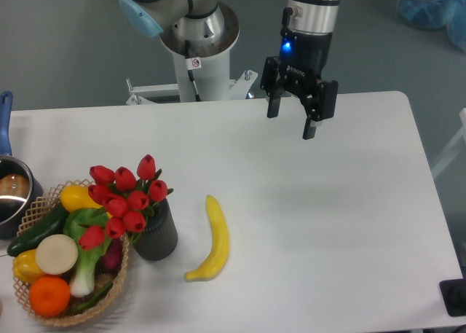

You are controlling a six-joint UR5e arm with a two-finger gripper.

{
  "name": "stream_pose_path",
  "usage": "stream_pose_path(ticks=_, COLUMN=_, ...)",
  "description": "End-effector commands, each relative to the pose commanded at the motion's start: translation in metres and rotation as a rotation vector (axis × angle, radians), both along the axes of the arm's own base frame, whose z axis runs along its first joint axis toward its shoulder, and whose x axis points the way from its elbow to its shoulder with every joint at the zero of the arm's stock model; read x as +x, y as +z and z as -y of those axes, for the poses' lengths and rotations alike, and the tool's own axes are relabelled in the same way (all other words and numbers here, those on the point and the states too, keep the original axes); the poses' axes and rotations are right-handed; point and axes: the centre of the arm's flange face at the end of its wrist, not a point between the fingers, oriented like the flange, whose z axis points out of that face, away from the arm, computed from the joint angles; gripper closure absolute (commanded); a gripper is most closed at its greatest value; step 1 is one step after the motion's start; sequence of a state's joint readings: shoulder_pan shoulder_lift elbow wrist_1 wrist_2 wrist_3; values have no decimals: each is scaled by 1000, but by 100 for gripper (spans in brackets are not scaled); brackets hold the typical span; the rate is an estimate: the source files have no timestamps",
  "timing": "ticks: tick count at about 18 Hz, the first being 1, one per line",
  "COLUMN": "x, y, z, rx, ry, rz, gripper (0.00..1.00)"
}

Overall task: Pick up the flowers from the vase
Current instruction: 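Open the gripper and rotate it while moving toward the tulip vase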

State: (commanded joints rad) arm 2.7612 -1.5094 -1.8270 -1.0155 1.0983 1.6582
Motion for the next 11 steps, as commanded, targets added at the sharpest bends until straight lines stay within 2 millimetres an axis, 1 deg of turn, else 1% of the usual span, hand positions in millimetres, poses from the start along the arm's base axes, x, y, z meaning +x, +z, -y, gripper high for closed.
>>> stream_pose_path(ticks=3, x=3, y=-4, z=0, rx=1, ry=-4, rz=5, gripper=0)
stream_pose_path(ticks=11, x=7, y=-3, z=-4, rx=24, ry=-8, rz=22, gripper=0)
